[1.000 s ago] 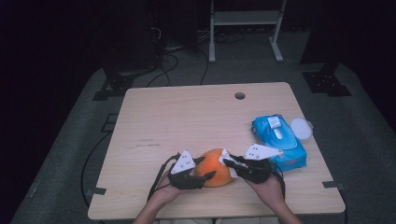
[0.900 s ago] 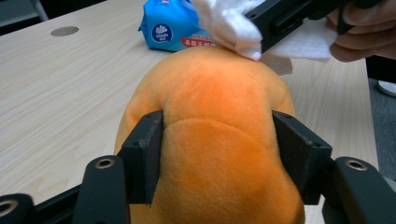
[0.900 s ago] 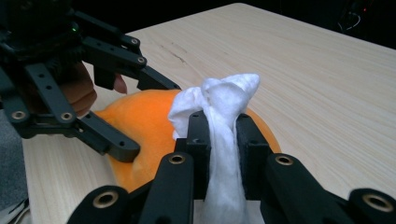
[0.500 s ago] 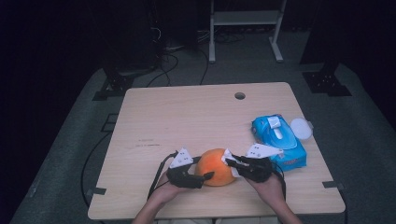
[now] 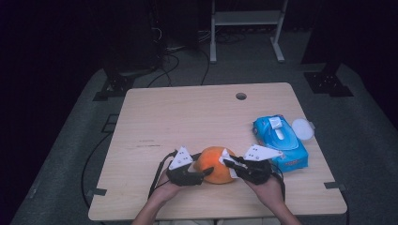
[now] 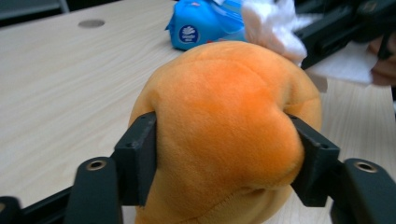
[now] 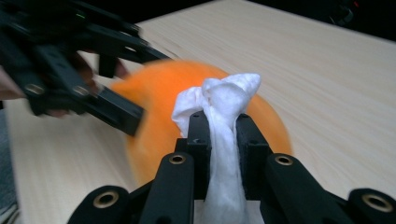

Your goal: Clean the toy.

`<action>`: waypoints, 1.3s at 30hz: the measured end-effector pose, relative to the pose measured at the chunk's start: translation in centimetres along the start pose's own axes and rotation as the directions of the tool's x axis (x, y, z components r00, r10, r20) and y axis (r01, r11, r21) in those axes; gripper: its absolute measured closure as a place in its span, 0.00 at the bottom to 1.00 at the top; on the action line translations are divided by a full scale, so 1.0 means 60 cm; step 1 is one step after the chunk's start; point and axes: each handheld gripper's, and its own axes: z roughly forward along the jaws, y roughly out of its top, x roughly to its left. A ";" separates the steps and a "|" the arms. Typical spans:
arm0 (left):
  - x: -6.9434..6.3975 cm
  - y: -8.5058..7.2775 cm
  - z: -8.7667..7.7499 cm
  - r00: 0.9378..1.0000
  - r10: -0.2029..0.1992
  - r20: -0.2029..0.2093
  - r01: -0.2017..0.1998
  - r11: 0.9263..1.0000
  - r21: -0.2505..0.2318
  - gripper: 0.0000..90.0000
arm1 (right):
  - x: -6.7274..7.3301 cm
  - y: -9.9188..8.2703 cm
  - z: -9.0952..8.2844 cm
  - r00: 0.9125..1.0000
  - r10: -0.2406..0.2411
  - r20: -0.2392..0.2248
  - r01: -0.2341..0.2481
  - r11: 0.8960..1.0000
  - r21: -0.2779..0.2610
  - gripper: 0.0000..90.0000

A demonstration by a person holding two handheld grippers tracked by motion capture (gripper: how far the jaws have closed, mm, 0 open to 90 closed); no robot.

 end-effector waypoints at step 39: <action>-0.035 0.010 0.007 1.000 0.012 -0.003 -0.012 1.000 -0.019 0.32 | 0.007 0.017 0.000 0.999 -0.047 0.018 0.047 0.999 0.004 0.87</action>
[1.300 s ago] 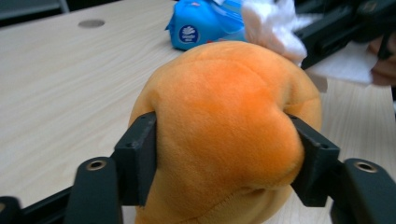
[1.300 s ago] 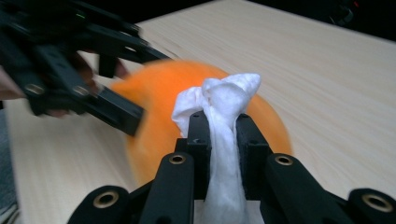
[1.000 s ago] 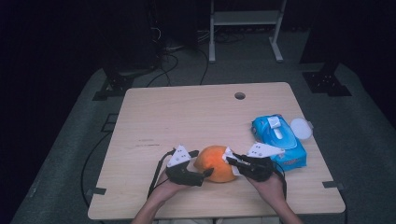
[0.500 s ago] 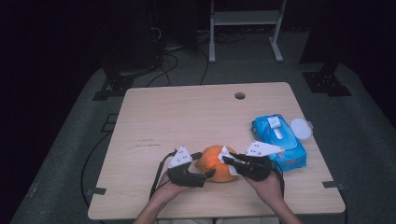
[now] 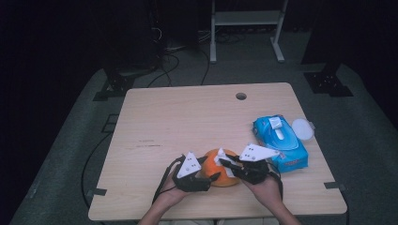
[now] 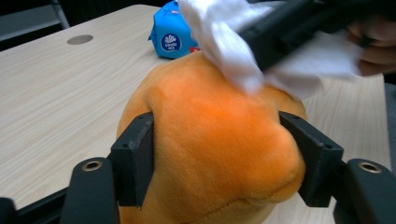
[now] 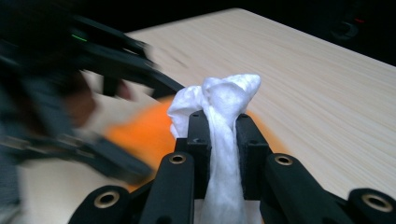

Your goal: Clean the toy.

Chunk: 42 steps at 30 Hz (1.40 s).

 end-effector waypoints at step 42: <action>0.024 -0.010 -0.002 0.999 0.044 0.014 -0.044 0.999 0.030 0.34 | -0.026 -0.048 0.012 0.995 0.104 -0.003 -0.104 0.995 0.007 0.87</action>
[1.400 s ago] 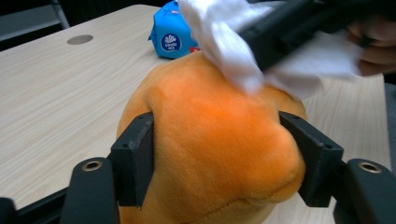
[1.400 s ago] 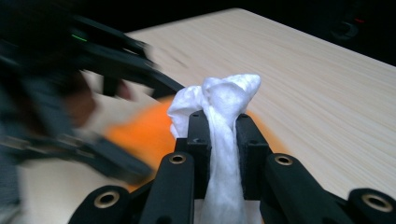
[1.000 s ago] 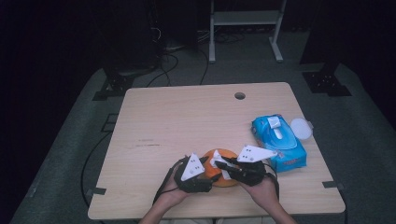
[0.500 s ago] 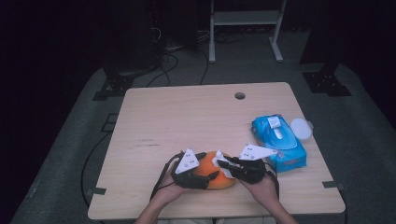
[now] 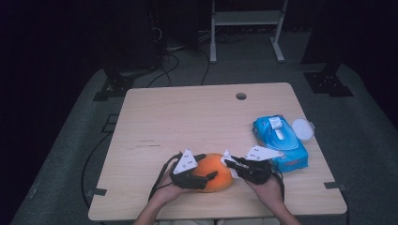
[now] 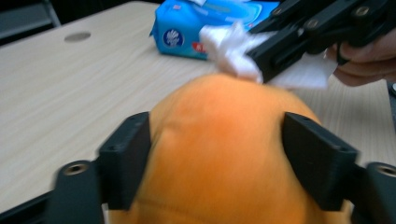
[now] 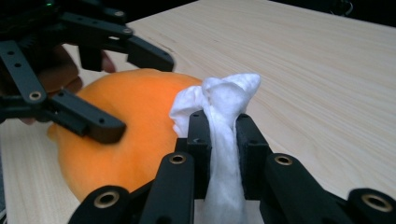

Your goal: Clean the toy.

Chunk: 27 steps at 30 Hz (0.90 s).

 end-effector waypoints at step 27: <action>0.017 -0.005 -0.018 0.999 -0.048 0.019 0.047 0.998 0.038 0.33 | -0.015 -0.025 0.012 0.996 0.089 0.032 -0.090 0.995 0.051 0.87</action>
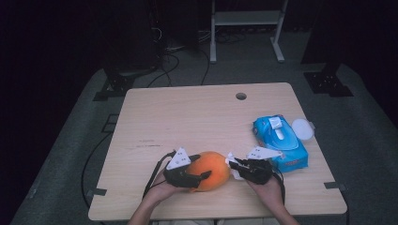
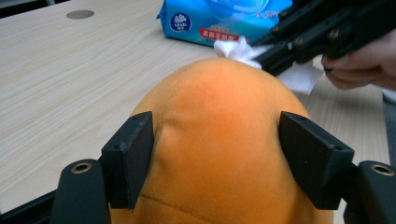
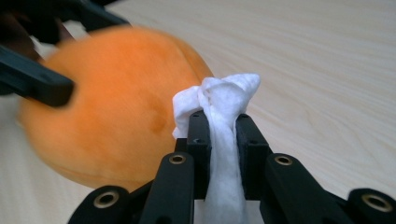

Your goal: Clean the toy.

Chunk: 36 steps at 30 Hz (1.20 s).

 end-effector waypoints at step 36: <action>-0.005 0.008 0.004 0.998 0.011 0.062 -0.010 1.000 -0.006 0.15 | 0.035 0.005 0.001 0.993 -0.102 -0.060 0.100 0.994 -0.045 0.86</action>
